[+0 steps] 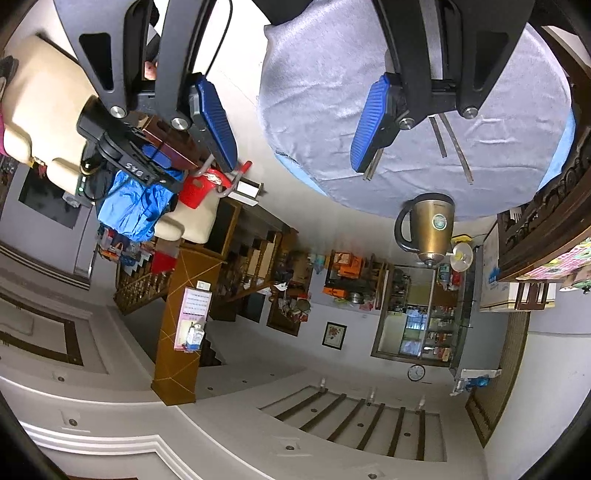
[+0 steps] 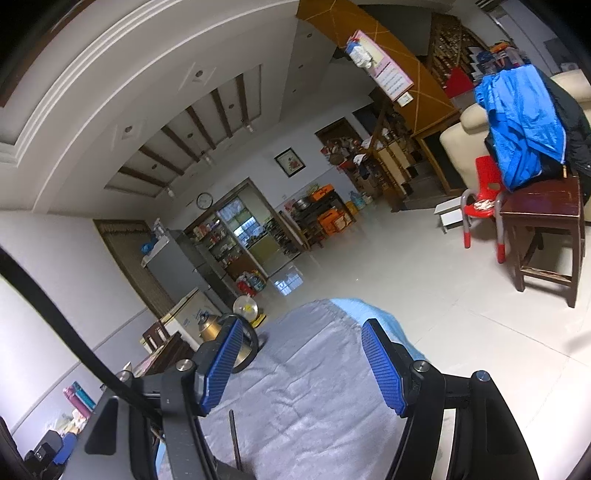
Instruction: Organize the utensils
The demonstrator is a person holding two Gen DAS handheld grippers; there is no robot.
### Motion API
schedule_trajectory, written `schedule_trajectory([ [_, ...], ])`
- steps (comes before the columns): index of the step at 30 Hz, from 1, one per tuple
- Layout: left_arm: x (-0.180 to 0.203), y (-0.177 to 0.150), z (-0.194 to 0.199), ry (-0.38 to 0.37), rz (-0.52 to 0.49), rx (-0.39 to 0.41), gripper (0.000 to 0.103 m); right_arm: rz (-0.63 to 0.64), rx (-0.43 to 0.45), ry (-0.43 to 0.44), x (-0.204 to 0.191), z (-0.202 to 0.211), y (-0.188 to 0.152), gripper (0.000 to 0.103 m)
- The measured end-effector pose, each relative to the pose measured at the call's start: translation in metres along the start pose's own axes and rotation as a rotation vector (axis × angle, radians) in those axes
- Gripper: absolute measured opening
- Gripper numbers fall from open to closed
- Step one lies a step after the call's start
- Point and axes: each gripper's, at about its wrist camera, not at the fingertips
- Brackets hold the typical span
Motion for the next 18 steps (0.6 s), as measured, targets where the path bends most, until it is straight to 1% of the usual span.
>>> schedule_trajectory([
  [5, -0.001, 0.0, -0.004, -0.007, -0.024, -0.011, 0.068, 0.044, -0.053, 0.033, -0.017, -0.013, -0.012, 0.071],
  [9, -0.033, 0.005, -0.005, 0.041, 0.006, -0.044, 0.068, 0.074, -0.069, 0.067, -0.031, -0.018, -0.017, 0.071],
  [11, -0.057, 0.009, -0.002, 0.1, 0.023, -0.047, 0.068, 0.082, -0.066, 0.079, -0.035, -0.017, -0.02, 0.072],
  [13, -0.086, 0.017, 0.005, 0.187, 0.027, -0.036, 0.068, 0.099, -0.062, 0.081, -0.036, -0.016, -0.022, 0.074],
  [14, -0.094, 0.019, 0.005, 0.21, 0.026, -0.042, 0.069, 0.109, -0.061, 0.076, -0.036, -0.017, -0.024, 0.074],
  [15, -0.105, 0.023, 0.006, 0.251, 0.026, -0.052, 0.069, 0.117, -0.062, 0.072, -0.035, -0.017, -0.027, 0.074],
  [18, -0.121, 0.03, 0.004, 0.311, 0.022, -0.053, 0.069, 0.125, -0.089, 0.057, -0.024, -0.026, -0.034, 0.075],
])
Point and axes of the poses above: each gripper's, at about its wrist camera, not at the fingertips, and z roughly against the way its jaws point, x to its right, y to its top, and after that the axes turned 1 degree about x, right-handed
